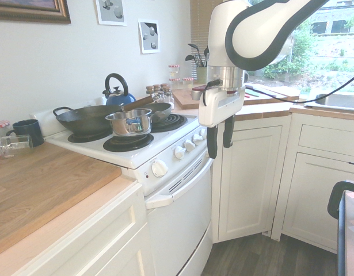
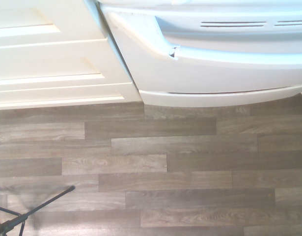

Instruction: Open the oven

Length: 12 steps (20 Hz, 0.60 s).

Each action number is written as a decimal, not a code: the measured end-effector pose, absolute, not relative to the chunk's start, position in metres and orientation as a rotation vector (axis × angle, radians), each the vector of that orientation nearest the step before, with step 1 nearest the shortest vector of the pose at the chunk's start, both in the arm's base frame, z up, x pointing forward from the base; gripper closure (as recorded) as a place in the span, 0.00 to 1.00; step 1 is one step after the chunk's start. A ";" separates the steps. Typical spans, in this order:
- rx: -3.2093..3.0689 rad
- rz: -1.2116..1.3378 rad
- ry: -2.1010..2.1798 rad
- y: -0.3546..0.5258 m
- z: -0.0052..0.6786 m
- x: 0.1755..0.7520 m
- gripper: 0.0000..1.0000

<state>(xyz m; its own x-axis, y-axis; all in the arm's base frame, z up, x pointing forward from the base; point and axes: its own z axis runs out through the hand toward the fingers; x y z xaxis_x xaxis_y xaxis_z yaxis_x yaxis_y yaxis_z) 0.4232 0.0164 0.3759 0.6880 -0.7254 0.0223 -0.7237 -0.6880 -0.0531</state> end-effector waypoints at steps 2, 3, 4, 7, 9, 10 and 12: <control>-2.850 -0.062 1.224 0.016 0.374 0.423 0.00; -2.850 -0.060 1.228 0.015 0.371 0.422 0.00; -2.849 -0.054 1.238 0.013 0.367 0.423 0.00; -2.821 -0.060 1.295 -0.002 0.341 0.433 0.00; -2.793 -0.096 1.347 -0.010 0.317 0.443 0.00; -2.785 -0.115 1.367 -0.013 0.305 0.448 0.00; -2.776 -0.145 1.379 -0.020 0.288 0.456 0.00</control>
<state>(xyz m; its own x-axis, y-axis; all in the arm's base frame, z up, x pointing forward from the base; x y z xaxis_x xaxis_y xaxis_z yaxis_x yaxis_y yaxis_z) 0.4562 -0.0199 0.2882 0.6005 -0.7969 0.0662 -0.7932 -0.6041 -0.0762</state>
